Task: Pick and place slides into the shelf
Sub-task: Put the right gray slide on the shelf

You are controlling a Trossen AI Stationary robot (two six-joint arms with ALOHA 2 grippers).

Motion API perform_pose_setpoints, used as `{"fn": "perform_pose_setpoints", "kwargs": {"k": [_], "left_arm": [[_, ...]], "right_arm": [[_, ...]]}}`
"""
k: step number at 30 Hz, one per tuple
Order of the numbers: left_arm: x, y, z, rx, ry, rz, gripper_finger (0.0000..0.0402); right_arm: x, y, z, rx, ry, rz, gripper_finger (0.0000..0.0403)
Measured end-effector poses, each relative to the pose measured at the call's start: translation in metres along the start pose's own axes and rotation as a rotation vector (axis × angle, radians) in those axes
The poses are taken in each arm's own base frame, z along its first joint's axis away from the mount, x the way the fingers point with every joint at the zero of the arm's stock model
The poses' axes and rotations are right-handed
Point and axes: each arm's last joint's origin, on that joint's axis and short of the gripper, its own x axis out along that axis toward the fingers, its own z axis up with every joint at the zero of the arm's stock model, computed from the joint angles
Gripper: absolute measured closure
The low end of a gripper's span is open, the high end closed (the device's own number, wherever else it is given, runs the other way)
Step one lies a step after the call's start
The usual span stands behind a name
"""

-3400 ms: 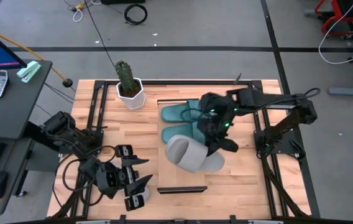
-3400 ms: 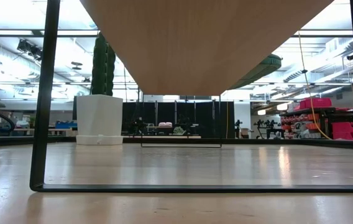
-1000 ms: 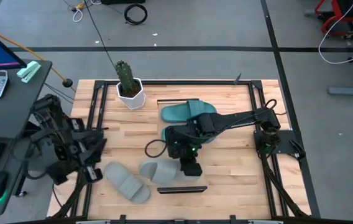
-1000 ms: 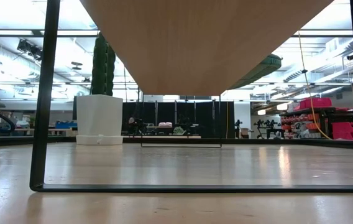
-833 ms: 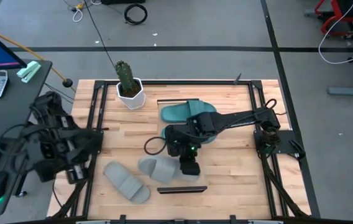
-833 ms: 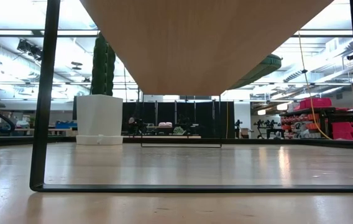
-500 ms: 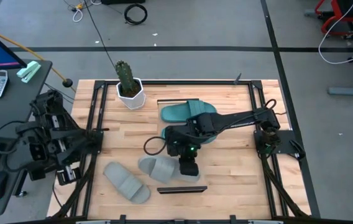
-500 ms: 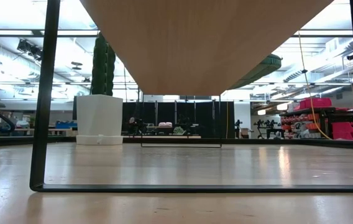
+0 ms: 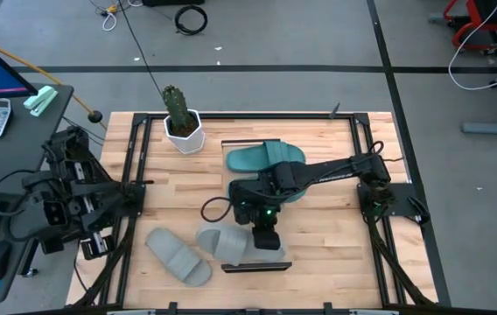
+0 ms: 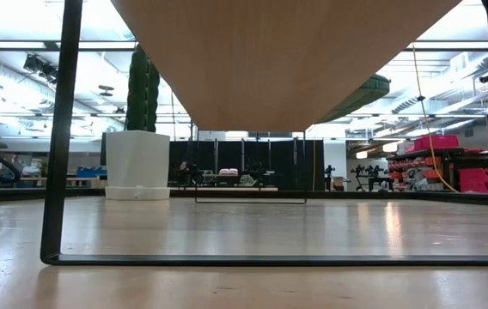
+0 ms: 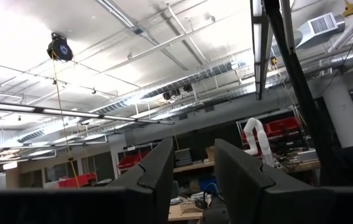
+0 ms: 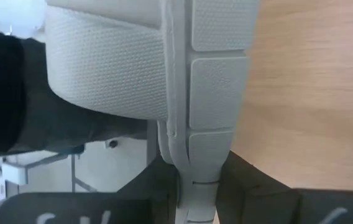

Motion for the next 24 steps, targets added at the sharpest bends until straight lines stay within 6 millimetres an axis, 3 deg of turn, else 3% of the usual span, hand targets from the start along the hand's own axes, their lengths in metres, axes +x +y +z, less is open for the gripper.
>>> {"fn": "perform_pose_setpoints", "kwargs": {"k": [24], "left_arm": [[0.0000, -0.0001, -0.0001, -0.002, 0.003, 0.000, 0.0286]], "right_arm": [[0.0011, 0.0020, -0.0005, -0.035, 0.001, 0.001, 0.0327]]}}
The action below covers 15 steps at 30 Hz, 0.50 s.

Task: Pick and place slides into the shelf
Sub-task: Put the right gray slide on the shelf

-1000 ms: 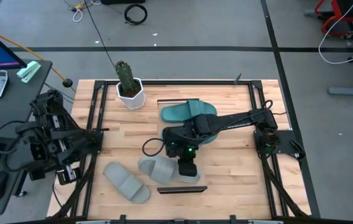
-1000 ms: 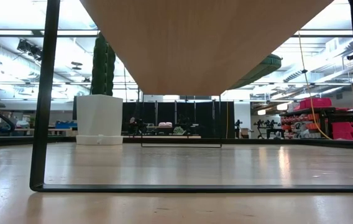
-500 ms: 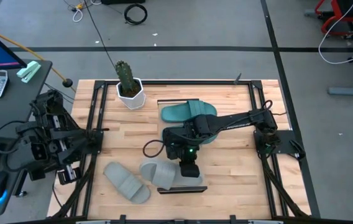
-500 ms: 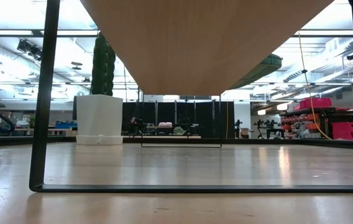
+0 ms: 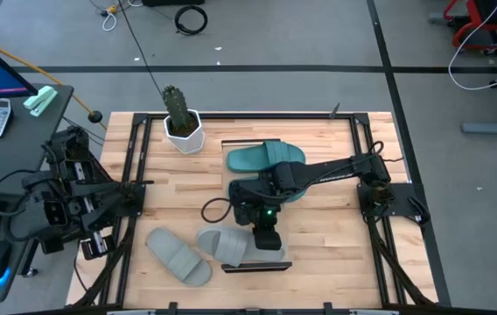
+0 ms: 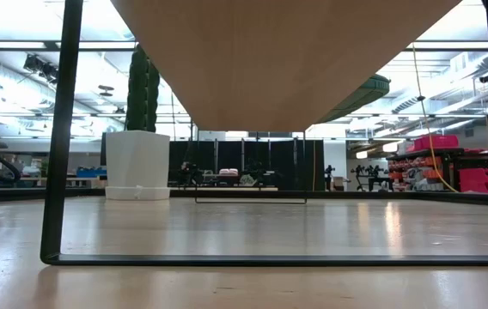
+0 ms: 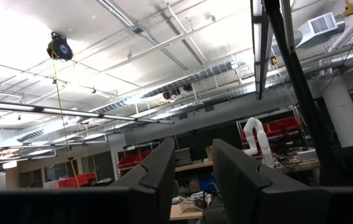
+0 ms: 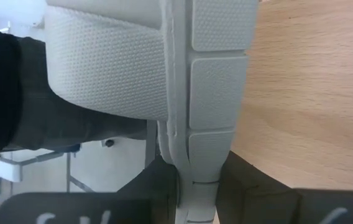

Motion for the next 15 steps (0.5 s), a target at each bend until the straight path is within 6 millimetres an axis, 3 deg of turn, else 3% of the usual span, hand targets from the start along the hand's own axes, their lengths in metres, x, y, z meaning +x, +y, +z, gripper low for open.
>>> {"fn": "perform_pose_setpoints", "kwargs": {"k": [15], "left_arm": [[0.0000, 0.0000, 0.0000, 0.007, 0.000, 0.000, 0.0291]], "right_arm": [[0.0016, 0.0016, -0.0006, -0.010, -0.009, -0.042, 0.0321]]}}
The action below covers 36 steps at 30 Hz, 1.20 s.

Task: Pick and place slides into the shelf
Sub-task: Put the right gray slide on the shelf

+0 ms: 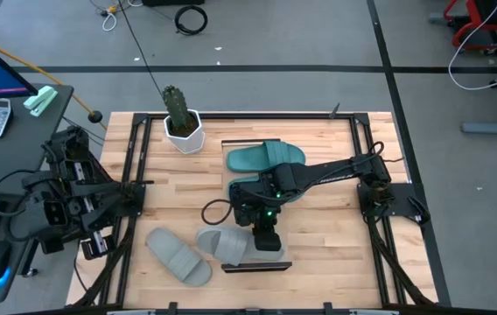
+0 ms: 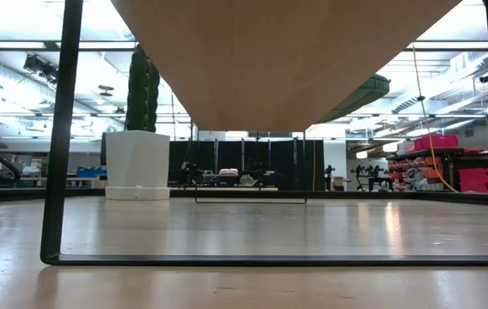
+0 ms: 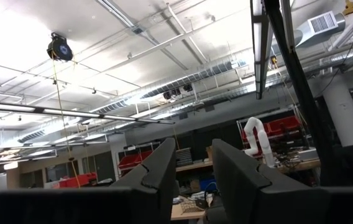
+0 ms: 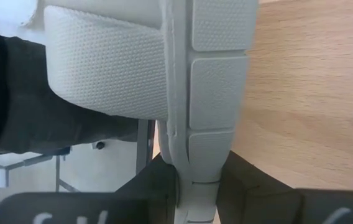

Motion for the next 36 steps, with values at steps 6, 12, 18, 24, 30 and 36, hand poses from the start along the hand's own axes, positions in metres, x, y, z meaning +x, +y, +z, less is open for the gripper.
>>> {"fn": "perform_pose_setpoints", "kwargs": {"k": [6, 12, 18, 24, 30, 36], "left_arm": [[0.000, 0.000, 0.000, 0.000, 0.000, 0.000, 0.0288], [0.000, 0.000, 0.000, 0.000, 0.000, 0.000, 0.0291], [0.000, 0.000, 0.000, 0.000, 0.000, 0.000, 0.0288], [0.000, 0.000, 0.000, 0.002, 0.000, -0.001, 0.0291], [0.000, 0.000, 0.000, 0.004, 0.000, -0.002, 0.0287], [0.000, 0.000, 0.000, 0.004, 0.000, -0.002, 0.0287]], "right_arm": [[0.000, 0.001, 0.000, -0.001, 0.000, -0.004, 0.0321], [0.002, 0.004, -0.001, -0.006, 0.003, -0.001, 0.0321], [0.004, 0.008, -0.003, -0.006, 0.012, 0.009, 0.0321], [0.004, 0.009, -0.003, 0.005, 0.019, 0.029, 0.0321], [0.005, 0.010, -0.003, 0.006, 0.020, 0.029, 0.0321], [0.005, 0.010, -0.003, 0.012, 0.021, 0.030, 0.0321]]}}
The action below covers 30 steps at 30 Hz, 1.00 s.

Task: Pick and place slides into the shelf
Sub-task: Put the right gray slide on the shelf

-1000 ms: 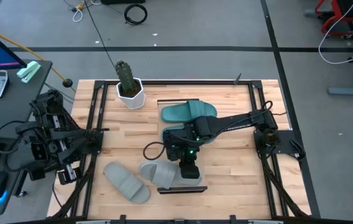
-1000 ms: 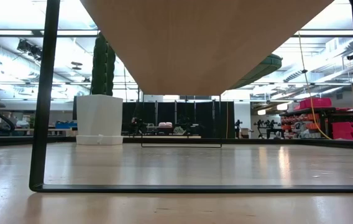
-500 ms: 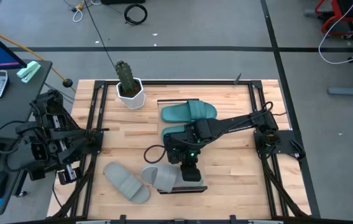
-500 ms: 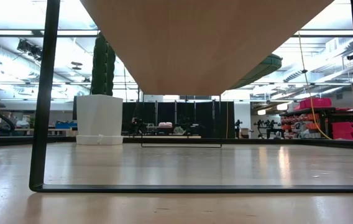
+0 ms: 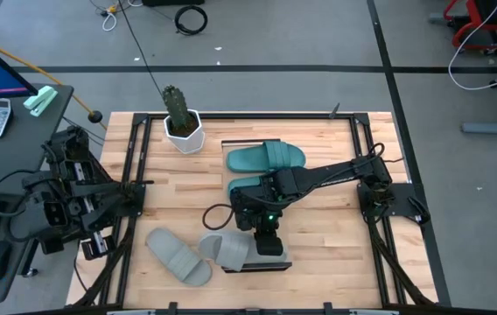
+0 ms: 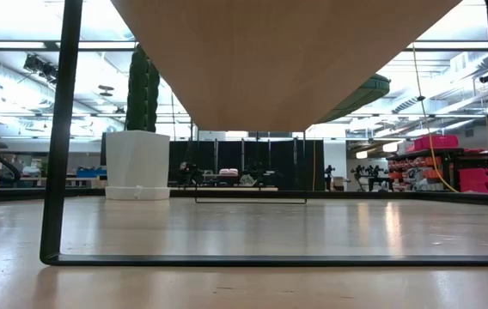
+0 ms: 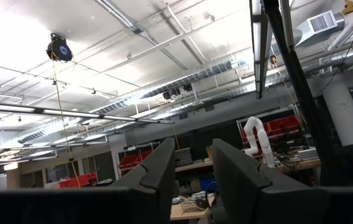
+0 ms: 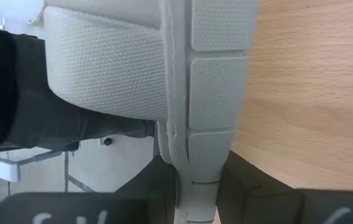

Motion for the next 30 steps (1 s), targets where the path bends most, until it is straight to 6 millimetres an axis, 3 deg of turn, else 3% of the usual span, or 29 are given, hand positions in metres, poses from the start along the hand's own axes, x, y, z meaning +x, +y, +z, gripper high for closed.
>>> {"fn": "perform_pose_setpoints", "kwargs": {"k": [6, 20, 30], "left_arm": [[0.0000, 0.0000, 0.0000, 0.000, 0.000, 0.000, 0.0290], [0.0000, 0.0000, 0.0000, 0.000, 0.000, 0.000, 0.0291], [0.0000, -0.0002, 0.0000, 0.001, 0.000, 0.000, 0.0287]], "right_arm": [[0.0010, 0.0015, -0.0005, -0.003, 0.002, 0.000, 0.0317], [0.0034, 0.0048, -0.0018, -0.037, 0.002, -0.016, 0.0236], [0.0033, 0.0021, -0.0009, -0.067, -0.027, -0.113, 0.0217]]}}
